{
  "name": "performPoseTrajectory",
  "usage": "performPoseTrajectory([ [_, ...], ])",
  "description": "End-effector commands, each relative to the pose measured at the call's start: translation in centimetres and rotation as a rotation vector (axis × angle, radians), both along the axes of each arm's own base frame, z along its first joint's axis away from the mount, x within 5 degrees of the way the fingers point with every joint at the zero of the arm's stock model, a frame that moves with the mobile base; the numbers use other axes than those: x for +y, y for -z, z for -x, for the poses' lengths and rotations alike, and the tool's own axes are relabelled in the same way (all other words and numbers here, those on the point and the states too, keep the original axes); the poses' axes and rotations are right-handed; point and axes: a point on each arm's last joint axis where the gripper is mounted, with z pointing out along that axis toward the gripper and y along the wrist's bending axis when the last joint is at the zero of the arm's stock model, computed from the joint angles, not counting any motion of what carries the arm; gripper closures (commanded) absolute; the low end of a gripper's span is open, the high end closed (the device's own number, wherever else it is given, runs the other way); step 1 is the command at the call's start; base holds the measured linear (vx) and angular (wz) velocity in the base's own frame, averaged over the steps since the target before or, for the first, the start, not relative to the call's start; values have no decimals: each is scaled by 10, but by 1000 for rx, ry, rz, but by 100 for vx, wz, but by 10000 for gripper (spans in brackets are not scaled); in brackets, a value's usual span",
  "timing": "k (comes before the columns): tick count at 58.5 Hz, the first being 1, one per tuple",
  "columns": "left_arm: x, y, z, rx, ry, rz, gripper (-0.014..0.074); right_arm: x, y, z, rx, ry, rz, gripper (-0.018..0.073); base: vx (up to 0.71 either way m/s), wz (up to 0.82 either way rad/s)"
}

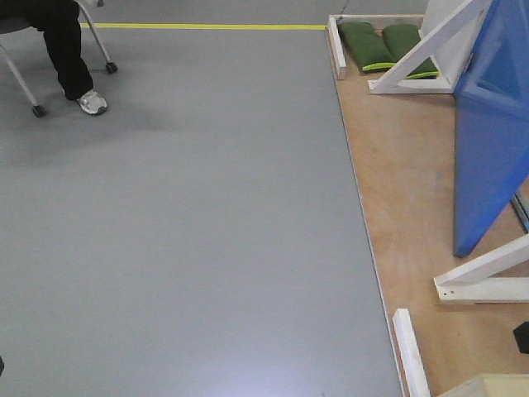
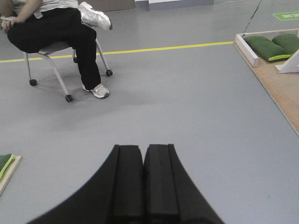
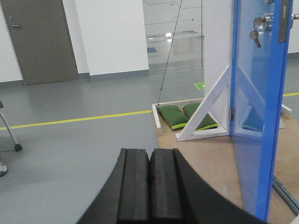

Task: Move to blue door and open it
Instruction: 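Drive closer and align the base beside the blue door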

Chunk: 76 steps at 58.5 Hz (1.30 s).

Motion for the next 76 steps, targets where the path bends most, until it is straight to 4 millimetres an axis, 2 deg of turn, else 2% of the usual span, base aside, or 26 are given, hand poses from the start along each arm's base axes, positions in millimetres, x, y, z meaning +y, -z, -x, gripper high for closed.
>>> performPoseTrajectory([
  [1,0,-7,-1,-93,1,3,526,0,-2,1,-83,-4,17,557,38,-3],
  [76,0,-7,-1,-93,1,3,526,0,-2,1,-83,-4,17,557,29,-3],
])
